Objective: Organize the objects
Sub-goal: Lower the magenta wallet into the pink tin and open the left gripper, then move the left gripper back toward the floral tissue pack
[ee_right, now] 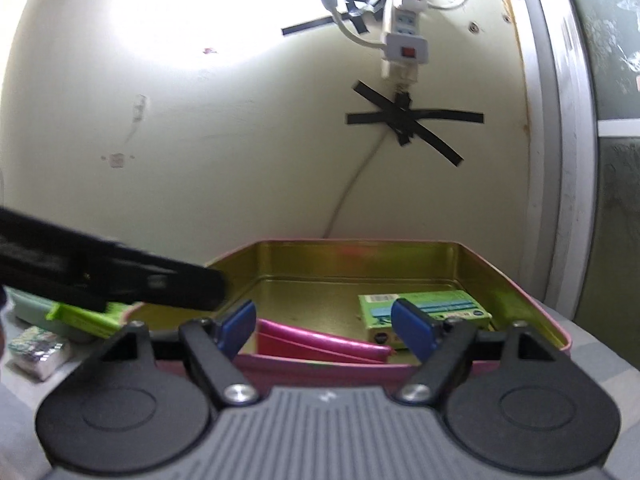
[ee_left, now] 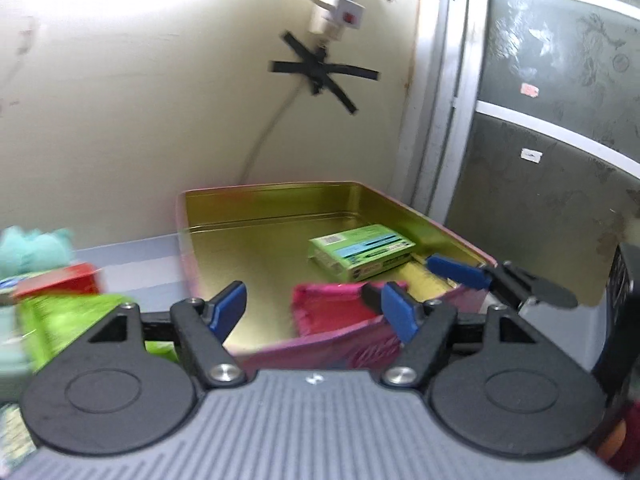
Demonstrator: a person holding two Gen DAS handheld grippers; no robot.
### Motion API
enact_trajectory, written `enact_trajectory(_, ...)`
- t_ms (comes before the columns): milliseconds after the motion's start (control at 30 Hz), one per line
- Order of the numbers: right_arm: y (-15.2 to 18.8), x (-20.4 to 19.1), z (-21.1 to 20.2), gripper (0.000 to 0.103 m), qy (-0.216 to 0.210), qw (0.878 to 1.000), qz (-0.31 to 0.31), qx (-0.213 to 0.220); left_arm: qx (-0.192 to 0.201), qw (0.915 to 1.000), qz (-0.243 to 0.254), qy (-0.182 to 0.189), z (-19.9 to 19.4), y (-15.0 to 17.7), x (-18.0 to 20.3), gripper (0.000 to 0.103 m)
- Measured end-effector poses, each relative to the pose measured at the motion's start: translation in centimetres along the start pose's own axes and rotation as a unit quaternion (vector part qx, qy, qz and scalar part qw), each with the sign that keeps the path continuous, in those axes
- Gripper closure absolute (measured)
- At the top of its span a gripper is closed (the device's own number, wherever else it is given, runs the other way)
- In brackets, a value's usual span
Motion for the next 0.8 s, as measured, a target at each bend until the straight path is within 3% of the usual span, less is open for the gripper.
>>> enact_trajectory(233,0.8,-4.4,-1.9,0.025,-0.062,0.998,-0.006,-0.014,-0.021,0.9955,-0.048,-0.079,-5.6,5.4,-6.9,0.025)
enact_trajectory(500,2.3,-13.0,-1.6,0.023,-0.158,0.983,-0.055,-0.074,-0.047,0.9746,-0.146,-0.163,-9.4,9.9,-15.2,0.025)
enact_trajectory(667,3.9,-17.3,-0.8,0.023,-0.182,0.973,-0.075,-0.119,-0.050,0.9624,-0.164,-0.211,-10.5,10.6,-18.2,0.025)
enact_trajectory(800,4.8,-18.8,-0.4,0.023,-0.177,0.970,-0.084,-0.141,-0.057,0.9548,-0.170,-0.237,-10.7,11.2,-19.6,0.025)
Point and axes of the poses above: each gripper's, at about its wrist camera, not at the fingertips, and z roughly the way its jaws point, x to its right, y to its underside, the point moved 5 cm from there along z, roughly the way its jaws point, and after that the axes turned 4 degrees about -x, right-handed, at the moved point
